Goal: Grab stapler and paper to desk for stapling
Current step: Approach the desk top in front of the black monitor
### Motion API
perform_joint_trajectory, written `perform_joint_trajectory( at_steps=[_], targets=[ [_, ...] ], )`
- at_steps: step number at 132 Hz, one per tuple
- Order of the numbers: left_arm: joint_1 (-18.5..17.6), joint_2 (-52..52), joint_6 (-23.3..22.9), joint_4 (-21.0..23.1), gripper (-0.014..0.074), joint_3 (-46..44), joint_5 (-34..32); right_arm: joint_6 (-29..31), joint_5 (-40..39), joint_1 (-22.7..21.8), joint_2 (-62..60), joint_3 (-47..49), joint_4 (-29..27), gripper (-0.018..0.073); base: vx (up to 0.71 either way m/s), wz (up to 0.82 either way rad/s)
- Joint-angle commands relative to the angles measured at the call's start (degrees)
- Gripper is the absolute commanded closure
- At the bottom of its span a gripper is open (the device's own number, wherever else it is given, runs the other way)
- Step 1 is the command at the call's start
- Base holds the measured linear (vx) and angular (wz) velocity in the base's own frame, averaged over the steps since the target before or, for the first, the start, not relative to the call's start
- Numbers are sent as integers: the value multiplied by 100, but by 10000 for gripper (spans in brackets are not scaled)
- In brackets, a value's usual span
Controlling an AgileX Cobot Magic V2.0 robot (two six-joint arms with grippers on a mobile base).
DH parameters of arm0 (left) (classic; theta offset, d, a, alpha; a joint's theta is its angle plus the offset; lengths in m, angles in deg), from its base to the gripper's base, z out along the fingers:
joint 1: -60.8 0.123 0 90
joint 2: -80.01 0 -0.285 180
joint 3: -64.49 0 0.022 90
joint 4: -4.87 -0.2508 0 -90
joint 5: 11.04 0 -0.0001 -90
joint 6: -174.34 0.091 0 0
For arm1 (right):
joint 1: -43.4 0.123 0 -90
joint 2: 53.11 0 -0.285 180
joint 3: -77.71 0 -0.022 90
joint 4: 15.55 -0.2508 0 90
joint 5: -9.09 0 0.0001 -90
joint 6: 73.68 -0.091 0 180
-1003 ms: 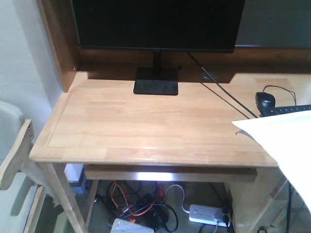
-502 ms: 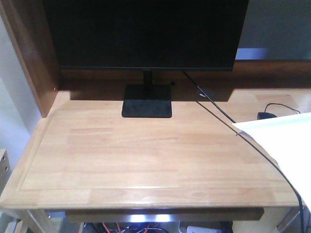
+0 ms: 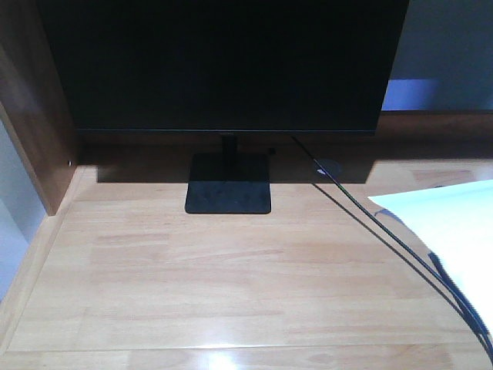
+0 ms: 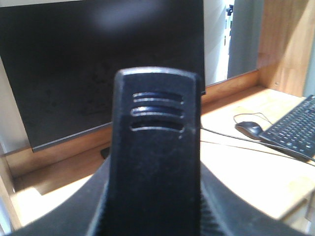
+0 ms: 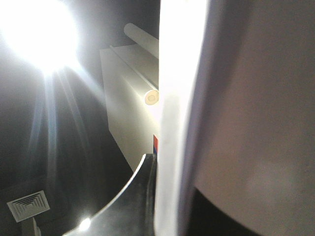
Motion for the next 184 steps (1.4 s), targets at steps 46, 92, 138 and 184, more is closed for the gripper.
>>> perform_joint_trajectory(
  at_steps=[46, 92, 138, 184],
  targets=[
    [-19, -100, -14, 42, 603, -142, -673, 53, -199, -28, 69, 139, -22, 565, 7, 1],
    [-19, -100, -14, 42, 603, -142, -673, 53, -199, -28, 69, 139, -22, 565, 3, 3],
    [-19, -100, -14, 42, 603, -142, -673, 53, -199, -28, 69, 139, -22, 565, 0, 0],
    [-19, -100, -14, 42, 603, -142, -673, 53, -199, -28, 69, 139, -22, 565, 0, 0]
  ],
)
